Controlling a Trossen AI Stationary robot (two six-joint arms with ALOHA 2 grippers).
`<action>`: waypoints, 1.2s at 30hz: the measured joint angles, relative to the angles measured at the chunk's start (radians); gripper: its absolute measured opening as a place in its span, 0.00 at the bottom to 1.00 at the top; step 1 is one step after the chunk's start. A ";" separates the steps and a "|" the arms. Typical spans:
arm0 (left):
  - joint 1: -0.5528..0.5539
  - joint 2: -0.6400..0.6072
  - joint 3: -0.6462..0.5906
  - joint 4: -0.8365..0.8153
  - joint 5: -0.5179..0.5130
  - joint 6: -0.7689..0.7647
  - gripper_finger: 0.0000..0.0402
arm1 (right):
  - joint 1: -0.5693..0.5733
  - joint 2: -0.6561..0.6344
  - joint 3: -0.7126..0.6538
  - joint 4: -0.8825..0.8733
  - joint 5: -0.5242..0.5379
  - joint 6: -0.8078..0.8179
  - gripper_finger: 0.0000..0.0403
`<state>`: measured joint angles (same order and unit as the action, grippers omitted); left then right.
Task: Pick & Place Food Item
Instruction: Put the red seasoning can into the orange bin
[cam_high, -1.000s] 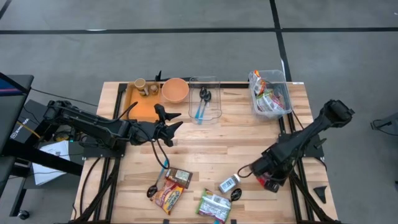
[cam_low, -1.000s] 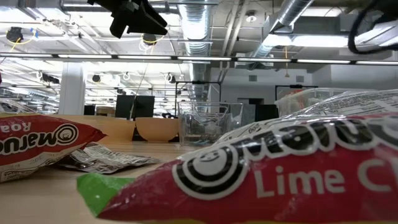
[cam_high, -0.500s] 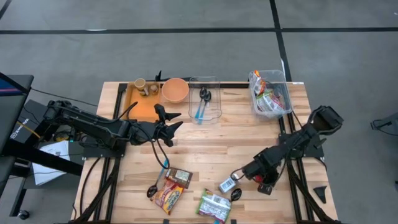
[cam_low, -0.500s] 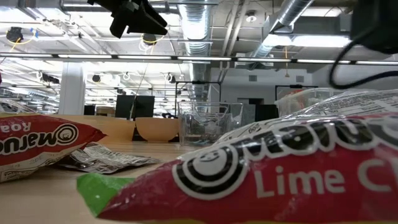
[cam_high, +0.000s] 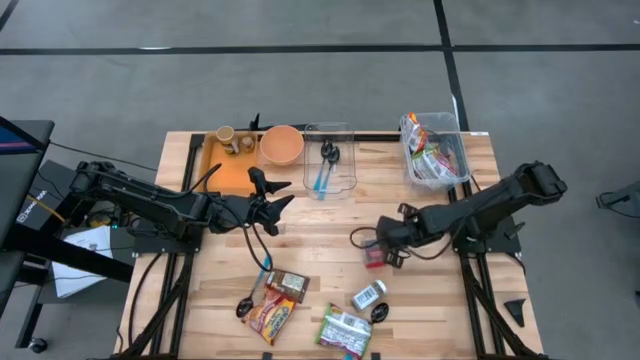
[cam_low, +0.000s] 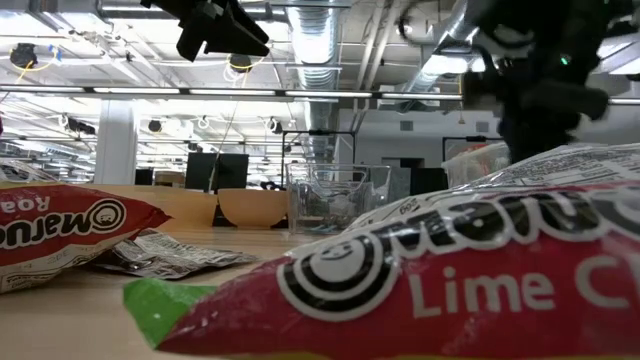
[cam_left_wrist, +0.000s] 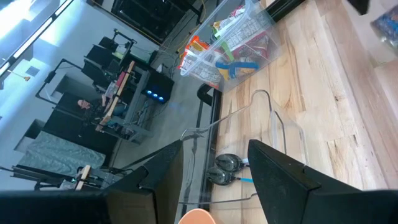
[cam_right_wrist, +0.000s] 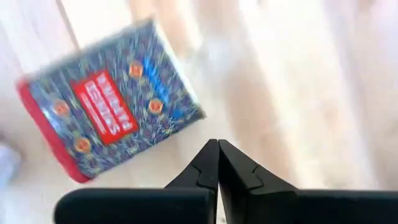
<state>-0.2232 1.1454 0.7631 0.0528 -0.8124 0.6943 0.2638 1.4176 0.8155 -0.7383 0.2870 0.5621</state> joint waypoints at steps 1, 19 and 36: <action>0.000 0.000 0.000 0.000 0.000 0.000 0.43 | -0.002 -0.018 0.005 0.002 0.031 -0.008 0.00; 0.000 0.000 0.000 0.000 0.000 -0.015 0.43 | 0.089 -0.196 0.010 0.055 0.180 0.084 0.10; 0.000 0.000 0.000 0.004 0.037 -0.019 0.43 | 0.015 -0.186 0.010 0.202 -0.197 0.249 0.92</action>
<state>-0.2230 1.1453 0.7631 0.0569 -0.7755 0.6748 0.2788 1.2316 0.8253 -0.5361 0.0899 0.8112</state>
